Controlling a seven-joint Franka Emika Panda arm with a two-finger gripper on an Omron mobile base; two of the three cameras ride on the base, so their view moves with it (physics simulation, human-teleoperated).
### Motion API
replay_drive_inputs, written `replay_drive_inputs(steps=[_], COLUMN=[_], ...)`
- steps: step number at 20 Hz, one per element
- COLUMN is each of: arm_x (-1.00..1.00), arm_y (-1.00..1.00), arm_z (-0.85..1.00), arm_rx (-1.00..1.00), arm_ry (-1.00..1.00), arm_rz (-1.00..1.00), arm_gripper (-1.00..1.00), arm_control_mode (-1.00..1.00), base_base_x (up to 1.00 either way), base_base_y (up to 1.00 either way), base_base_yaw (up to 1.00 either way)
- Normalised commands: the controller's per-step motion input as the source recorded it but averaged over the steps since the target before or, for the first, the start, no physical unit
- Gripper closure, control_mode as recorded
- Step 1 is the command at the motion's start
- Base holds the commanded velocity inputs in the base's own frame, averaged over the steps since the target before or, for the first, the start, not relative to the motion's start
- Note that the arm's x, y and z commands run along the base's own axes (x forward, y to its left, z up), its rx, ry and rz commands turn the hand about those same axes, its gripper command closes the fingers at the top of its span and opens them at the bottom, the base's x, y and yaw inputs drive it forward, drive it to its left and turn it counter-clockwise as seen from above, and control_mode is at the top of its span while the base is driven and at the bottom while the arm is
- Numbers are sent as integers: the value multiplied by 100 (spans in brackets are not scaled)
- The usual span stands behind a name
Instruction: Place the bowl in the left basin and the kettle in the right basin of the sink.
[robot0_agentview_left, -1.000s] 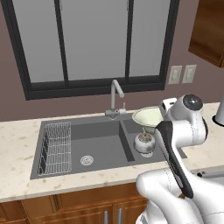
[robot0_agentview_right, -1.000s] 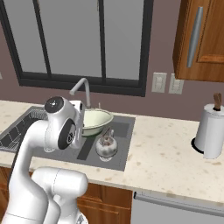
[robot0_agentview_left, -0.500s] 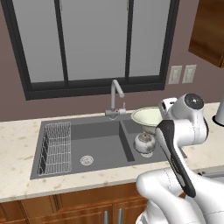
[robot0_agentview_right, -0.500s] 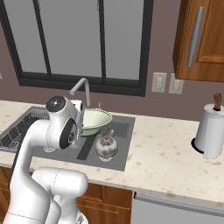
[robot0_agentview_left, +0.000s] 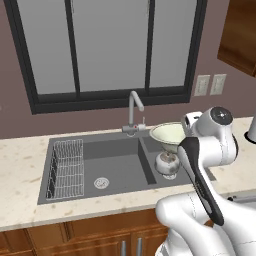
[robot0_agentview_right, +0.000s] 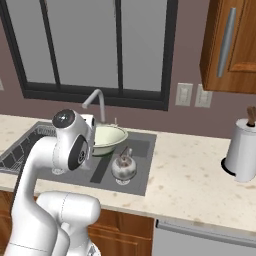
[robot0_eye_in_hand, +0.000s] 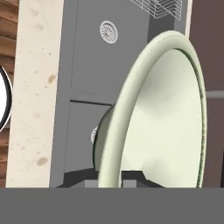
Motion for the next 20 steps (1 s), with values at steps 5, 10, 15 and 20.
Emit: replay_drive_inputs(steps=[5, 10, 15, 20], arm_x=[0, 0, 0, 0], arm_y=[0, 0, 0, 0], arm_z=[0, 0, 0, 0], arm_rx=[0, 0, 0, 0], arm_ry=[0, 0, 0, 0], arm_rz=[0, 0, 0, 0], arm_gripper=[100, 100, 100, 100], arm_control_mode=[100, 100, 100, 100], base_base_x=[-3, 0, 0, 0], base_base_y=[56, 52, 48, 47], base_base_yaw=[0, 0, 0, 0])
